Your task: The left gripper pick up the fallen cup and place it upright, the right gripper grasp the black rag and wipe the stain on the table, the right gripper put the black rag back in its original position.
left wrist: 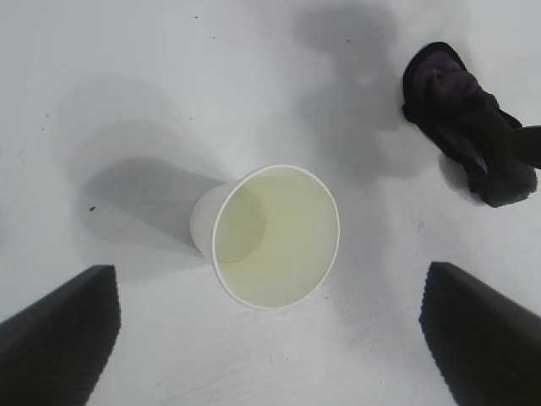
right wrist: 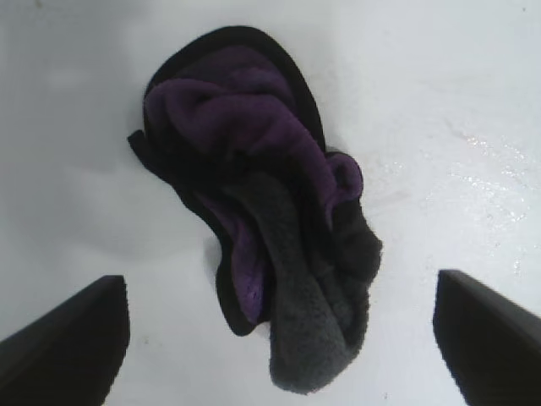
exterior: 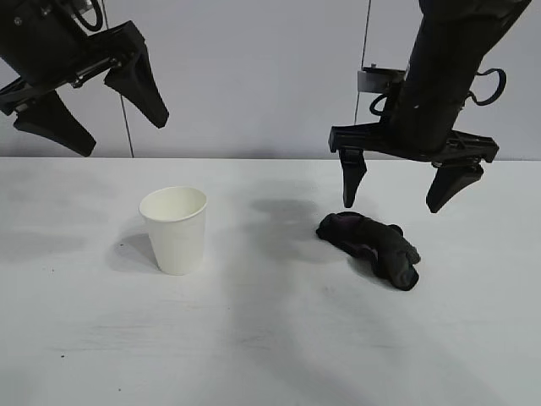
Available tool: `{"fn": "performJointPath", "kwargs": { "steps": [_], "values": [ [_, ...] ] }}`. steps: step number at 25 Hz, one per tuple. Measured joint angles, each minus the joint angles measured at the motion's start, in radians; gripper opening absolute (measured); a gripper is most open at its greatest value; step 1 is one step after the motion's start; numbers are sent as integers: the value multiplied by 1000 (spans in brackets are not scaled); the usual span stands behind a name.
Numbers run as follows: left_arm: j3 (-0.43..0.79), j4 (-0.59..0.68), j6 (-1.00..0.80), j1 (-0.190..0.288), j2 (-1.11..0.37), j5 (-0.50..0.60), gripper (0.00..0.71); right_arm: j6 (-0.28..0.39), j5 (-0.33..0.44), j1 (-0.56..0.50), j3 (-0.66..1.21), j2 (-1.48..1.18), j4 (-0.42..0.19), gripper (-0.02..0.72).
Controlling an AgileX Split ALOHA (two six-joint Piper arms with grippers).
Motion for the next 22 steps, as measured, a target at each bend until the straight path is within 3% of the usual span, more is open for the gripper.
{"fn": "performJointPath", "kwargs": {
  "steps": [4,9,15,22],
  "values": [
    [0,0,0,0,0,0,694,-9,0,-19,0,-36,93,692],
    [0,0,0,0,0,0,694,-79,5,-75,0,-73,209,694],
    [0,0,0,0,0,0,694,-137,51,-139,0,-113,253,694],
    [0,0,0,0,0,-4,694,-156,57,-155,0,-138,276,694]
  ]
}}
